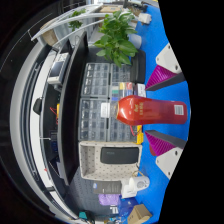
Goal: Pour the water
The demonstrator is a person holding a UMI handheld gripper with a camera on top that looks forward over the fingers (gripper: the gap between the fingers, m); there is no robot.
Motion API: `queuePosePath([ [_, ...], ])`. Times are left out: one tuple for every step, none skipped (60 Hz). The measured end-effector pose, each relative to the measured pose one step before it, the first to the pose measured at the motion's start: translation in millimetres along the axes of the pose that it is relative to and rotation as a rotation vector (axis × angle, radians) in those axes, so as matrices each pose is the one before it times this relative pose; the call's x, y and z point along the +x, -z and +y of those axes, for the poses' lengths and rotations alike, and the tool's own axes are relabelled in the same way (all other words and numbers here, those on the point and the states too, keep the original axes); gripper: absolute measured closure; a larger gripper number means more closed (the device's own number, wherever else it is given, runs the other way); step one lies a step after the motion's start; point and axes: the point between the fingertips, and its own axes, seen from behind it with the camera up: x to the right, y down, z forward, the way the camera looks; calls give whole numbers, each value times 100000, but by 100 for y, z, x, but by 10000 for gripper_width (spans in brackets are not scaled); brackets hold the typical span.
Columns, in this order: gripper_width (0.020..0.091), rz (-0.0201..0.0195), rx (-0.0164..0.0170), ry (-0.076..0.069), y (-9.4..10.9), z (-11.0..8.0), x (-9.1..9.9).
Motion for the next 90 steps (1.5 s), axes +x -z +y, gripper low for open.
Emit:
queuePosePath([
  [305,-356,191,116,-307,-78,-92],
  [313,-409,203,196,-322,-43,-118],
  [327,-594,46,242,-261,-41,-23],
  [342,-284,-12,358,-263,-3,-105],
  [362,33,16,455,-260,18,-147],
  [383,-10,-57,441,-252,42,-4],
  [400,46,-68,397,-219,28,-2],
  [415,69,-69,413,-218,41,-41],
  [429,61,-85,456,-190,51,-59],
  [447,0,-105,401,-148,74,-56],
  [468,-62,-78,437,-116,80,-70],
  [503,-35,-84,392,-172,99,-32],
  [494,401,-120,344,-125,104,212],
  [566,1331,156,498,-118,52,180],
  [597,1458,340,656,-96,7,308],
  [598,541,419,455,-24,-52,224],
  [598,60,1010,33,-55,-128,-178],
  [620,-1140,434,-338,14,-46,-135],
  [640,-988,328,-632,9,-11,-215],
  [638,118,122,-561,-3,-134,-247],
  [623,187,-2,-234,-27,71,95],
  [703,-91,-111,-353,-22,36,-37],
  [674,-748,142,-731,-33,-23,-157],
  [744,-686,-10,-389,-57,-15,-135],
  [747,-168,-164,-249,-57,32,-13],
  [773,-106,-316,-119,-35,-244,163],
  [799,-352,81,-272,66,214,-31],
  [791,-375,-52,-420,-17,63,-25],
  [828,-56,-73,97,-17,3,47],
  [833,21,-114,-201,-21,24,53],
  [833,-333,-172,-275,5,25,-45],
  [834,-393,-154,245,10,-2,-35],
  [855,-400,-134,621,-39,-20,-31],
  [861,-209,-319,-173,-5,-29,-60],
  [861,161,-180,-536,1,17,42],
  [861,185,113,-231,-89,-18,71],
  [861,-136,-76,202,-2,14,-34],
  [861,-274,-127,528,-7,7,-50],
  [861,-156,-139,559,-19,6,-23],
  [860,-123,-149,307,-12,2,-10],
  [861,-28,-171,266,-42,-7,12],
  [861,-128,-393,559,-12,-31,-44],
  [861,54,-191,1010,-166,-4,-220],
  [860,-315,-292,1018,-65,12,-114],
  [860,-87,-96,1010,-72,-93,-79],
  [860,-71,18,1062,-144,-134,-123],
  [861,-294,190,1559,-187,-186,-200],
  [861,-555,233,2243,-250,-238,-310],
  [862,-732,167,2744,-245,-270,-319],
  [860,-770,150,3195,-327,-286,-378],
  [861,-575,27,3483,-328,-309,-290],
  [862,-316,34,3606,-354,-301,-287],
  [861,-560,104,3571,-181,-303,-43],
  [861,-331,106,3930,-427,-411,-305],
  [862,-230,-49,4380,-253,-299,-432],
  [861,-727,82,4599,-383,-425,-303],
  [861,-559,231,4466,-403,-438,-336],
  [861,-361,424,4278,-398,-489,-264],
  [861,-314,555,4293,-399,-542,-261],
  [861,-392,467,4500,-386,-547,-231],
  [862,-383,381,4833,-413,-526,-266],
  [862,-148,295,4808,-392,-504,-182],
  [861,-399,718,4720,-393,-465,-97],
  [861,262,33,4949,-297,-439,-275],
  [862,-11,482,4534,-341,-566,-67],
  [861,17,799,4145,-355,-567,-105],
  [861,-9,831,3966,-328,-651,-180],
  [861,-237,637,4100,-349,-607,-204],
  [861,-336,532,4248,-380,-542,-242],
  [861,-355,479,4120,-393,-548,-221],
  [861,-206,412,3936,-400,-526,-147],
  [861,-119,899,3781,-626,-507,-39],
  [861,-38,333,3720,-306,-483,-127],
  [862,44,200,3632,-211,-554,-257],
  [862,-142,594,3538,-316,-538,-128],
  [862,-128,678,3427,-316,-535,-122],
  [862,-78,522,3336,-322,-490,-124],
  [862,-97,319,3360,-266,-444,-64],
  [862,-80,197,3291,-273,-406,-99],
  [862,-205,618,3357,-412,-393,28],
  [862,19,103,3242,-217,-376,-24],
  [862,94,84,3205,-209,-377,-149],
  [863,-30,259,3309,-266,-421,-59],
  [863,-22,395,3282,-255,-406,-68],
  [864,52,336,3217,-252,-384,-44],
  [864,79,105,3217,-243,-341,-15],
  [864,93,101,3211,-219,-329,-35],
  [864,160,201,3134,-204,-336,-10],
  [863,244,355,3080,-169,-306,35],
  [863,-211,768,3494,-201,-209,234],
])
